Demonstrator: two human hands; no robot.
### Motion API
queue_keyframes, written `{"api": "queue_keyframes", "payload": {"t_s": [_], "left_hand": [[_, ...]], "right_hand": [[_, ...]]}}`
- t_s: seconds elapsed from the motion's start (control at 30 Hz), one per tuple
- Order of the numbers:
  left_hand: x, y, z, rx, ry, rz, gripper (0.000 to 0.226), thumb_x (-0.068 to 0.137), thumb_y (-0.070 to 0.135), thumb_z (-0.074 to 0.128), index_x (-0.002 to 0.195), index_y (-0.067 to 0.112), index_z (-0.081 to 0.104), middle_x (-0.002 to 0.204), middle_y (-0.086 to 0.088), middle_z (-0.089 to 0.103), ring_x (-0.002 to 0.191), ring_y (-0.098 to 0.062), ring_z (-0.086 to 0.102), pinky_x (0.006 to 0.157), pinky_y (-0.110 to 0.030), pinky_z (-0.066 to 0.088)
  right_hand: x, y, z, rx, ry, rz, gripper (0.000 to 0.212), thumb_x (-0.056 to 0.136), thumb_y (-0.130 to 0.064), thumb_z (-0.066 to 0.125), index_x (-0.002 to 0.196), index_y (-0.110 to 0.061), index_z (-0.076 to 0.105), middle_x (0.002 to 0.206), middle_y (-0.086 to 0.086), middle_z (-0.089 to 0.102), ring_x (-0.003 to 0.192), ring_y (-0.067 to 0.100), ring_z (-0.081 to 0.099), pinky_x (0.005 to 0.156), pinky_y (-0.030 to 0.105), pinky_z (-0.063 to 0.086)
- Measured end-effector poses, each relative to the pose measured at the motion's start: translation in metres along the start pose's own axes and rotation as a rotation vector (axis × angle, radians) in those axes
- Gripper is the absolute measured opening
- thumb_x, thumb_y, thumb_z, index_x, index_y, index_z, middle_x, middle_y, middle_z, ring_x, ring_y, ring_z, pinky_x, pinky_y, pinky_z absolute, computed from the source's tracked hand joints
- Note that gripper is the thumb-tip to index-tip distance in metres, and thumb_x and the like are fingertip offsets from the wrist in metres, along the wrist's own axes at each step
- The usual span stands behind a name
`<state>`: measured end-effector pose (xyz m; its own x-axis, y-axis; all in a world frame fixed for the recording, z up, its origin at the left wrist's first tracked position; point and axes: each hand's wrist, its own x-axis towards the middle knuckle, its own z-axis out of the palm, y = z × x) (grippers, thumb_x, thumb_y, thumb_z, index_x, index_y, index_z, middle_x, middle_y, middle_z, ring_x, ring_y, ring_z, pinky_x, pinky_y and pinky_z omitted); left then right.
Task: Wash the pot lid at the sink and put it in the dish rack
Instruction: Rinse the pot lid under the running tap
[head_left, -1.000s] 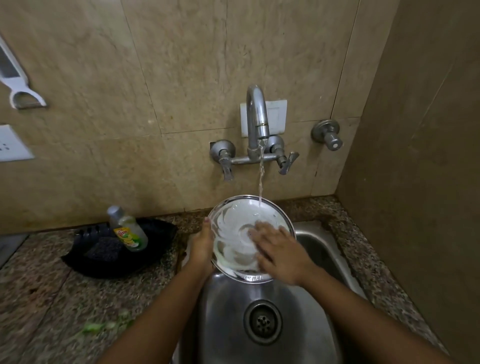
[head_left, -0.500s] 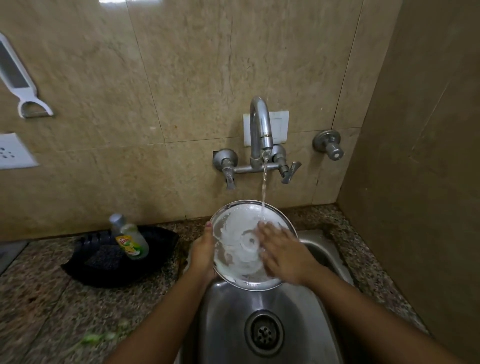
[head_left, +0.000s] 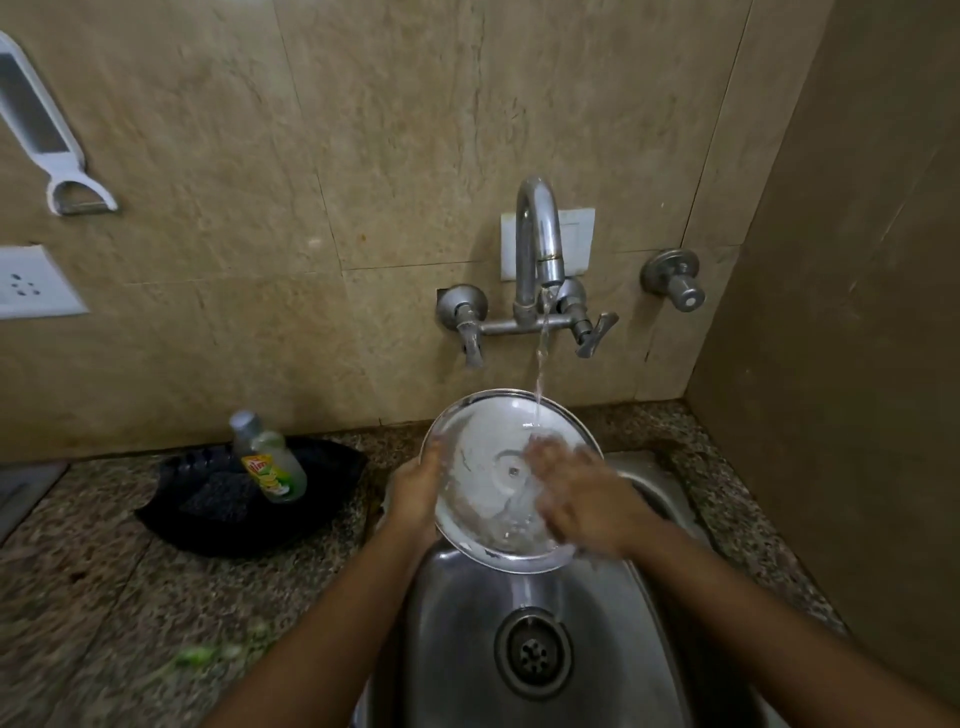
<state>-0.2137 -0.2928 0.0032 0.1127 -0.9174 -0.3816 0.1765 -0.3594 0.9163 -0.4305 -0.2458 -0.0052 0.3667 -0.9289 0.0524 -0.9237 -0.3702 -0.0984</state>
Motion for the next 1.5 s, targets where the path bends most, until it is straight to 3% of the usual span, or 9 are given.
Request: {"api": "queue_keyframes", "payload": {"t_s": [0.13, 0.27, 0.37, 0.57, 0.77, 0.97, 1.2, 1.37, 1.5], "left_hand": [[-0.021, 0.003, 0.009, 0.088, -0.228, 0.025, 0.023, 0.073, 0.003, 0.076, 0.096, 0.002, 0.072, 0.081, -0.013, 0.075, 0.069, -0.024, 0.071, 0.062, -0.031, 0.059], [-0.018, 0.006, 0.016, 0.209, -0.315, 0.167, 0.017, 0.072, -0.005, 0.072, 0.087, 0.003, 0.073, 0.085, -0.017, 0.073, 0.077, -0.028, 0.068, 0.075, -0.034, 0.054], [-0.017, 0.011, 0.018, 0.305, -0.320, 0.270, 0.018, 0.076, -0.010, 0.065, 0.077, 0.006, 0.072, 0.069, -0.004, 0.070, 0.063, -0.012, 0.065, 0.061, -0.020, 0.050], [-0.011, 0.021, 0.005, 0.167, -0.269, 0.196, 0.017, 0.075, 0.006, 0.076, 0.092, 0.004, 0.073, 0.091, -0.019, 0.074, 0.078, -0.031, 0.070, 0.074, -0.038, 0.058], [-0.017, 0.026, 0.020, 0.299, -0.335, 0.339, 0.016, 0.078, 0.002, 0.071, 0.094, 0.000, 0.072, 0.091, -0.020, 0.073, 0.080, -0.029, 0.068, 0.076, -0.038, 0.053], [-0.023, 0.018, 0.004, 0.039, -0.248, 0.252, 0.008, 0.080, 0.011, 0.072, 0.087, 0.010, 0.074, 0.083, -0.012, 0.076, 0.074, -0.026, 0.072, 0.069, -0.035, 0.059], [-0.016, 0.040, 0.018, 0.280, -0.503, 0.189, 0.014, 0.080, 0.005, 0.070, 0.094, 0.008, 0.073, 0.088, -0.012, 0.074, 0.080, -0.023, 0.070, 0.073, -0.028, 0.056], [-0.017, 0.030, 0.011, 0.151, -0.381, 0.213, 0.016, 0.081, 0.013, 0.071, 0.096, 0.009, 0.073, 0.086, -0.007, 0.076, 0.079, -0.024, 0.071, 0.071, -0.033, 0.057], [-0.012, 0.031, 0.010, 0.246, -0.450, 0.055, 0.024, 0.079, 0.018, 0.073, 0.101, 0.006, 0.072, 0.095, -0.016, 0.075, 0.089, -0.033, 0.071, 0.081, -0.041, 0.057]], "right_hand": [[0.039, 0.017, -0.002, 0.062, 0.218, 0.293, 0.056, 0.100, -0.044, 0.025, 0.148, -0.015, 0.025, 0.154, 0.010, 0.032, 0.143, 0.026, 0.024, 0.118, 0.040, 0.012], [0.076, -0.023, -0.031, 0.081, 0.197, -0.108, 0.037, 0.100, -0.035, 0.033, 0.119, -0.014, 0.057, 0.112, 0.009, 0.060, 0.108, 0.027, 0.053, 0.093, 0.041, 0.035], [0.079, -0.031, -0.038, 0.073, 0.191, -0.362, 0.032, 0.099, -0.032, 0.039, 0.118, -0.020, 0.061, 0.104, 0.004, 0.063, 0.099, 0.020, 0.053, 0.089, 0.038, 0.035], [0.059, 0.025, -0.053, 0.946, 0.248, 0.240, 0.019, 0.098, -0.025, 0.050, 0.102, -0.021, 0.068, 0.089, -0.013, 0.065, 0.082, 0.002, 0.059, 0.077, 0.030, 0.044], [0.078, -0.027, -0.065, 0.326, 0.132, -0.151, 0.029, 0.095, -0.033, 0.052, 0.116, -0.020, 0.068, 0.101, 0.001, 0.062, 0.100, 0.012, 0.052, 0.088, 0.033, 0.034], [0.054, 0.012, -0.058, 1.099, 0.449, 0.350, 0.022, 0.095, -0.021, 0.053, 0.112, -0.016, 0.067, 0.105, 0.002, 0.068, 0.099, 0.020, 0.062, 0.080, 0.022, 0.046], [0.073, -0.025, -0.059, 0.656, 0.286, 0.026, 0.019, 0.088, -0.026, 0.064, 0.101, -0.015, 0.073, 0.092, -0.002, 0.065, 0.092, 0.017, 0.060, 0.084, 0.035, 0.046], [0.056, 0.003, -0.068, 1.075, 0.378, 0.288, 0.014, 0.087, -0.019, 0.067, 0.098, -0.014, 0.073, 0.092, 0.001, 0.071, 0.090, 0.019, 0.067, 0.082, 0.031, 0.052], [0.059, 0.005, -0.066, 1.063, 0.343, 0.293, 0.013, 0.088, -0.020, 0.065, 0.098, -0.016, 0.073, 0.092, 0.001, 0.073, 0.087, 0.015, 0.066, 0.085, 0.035, 0.053]]}}
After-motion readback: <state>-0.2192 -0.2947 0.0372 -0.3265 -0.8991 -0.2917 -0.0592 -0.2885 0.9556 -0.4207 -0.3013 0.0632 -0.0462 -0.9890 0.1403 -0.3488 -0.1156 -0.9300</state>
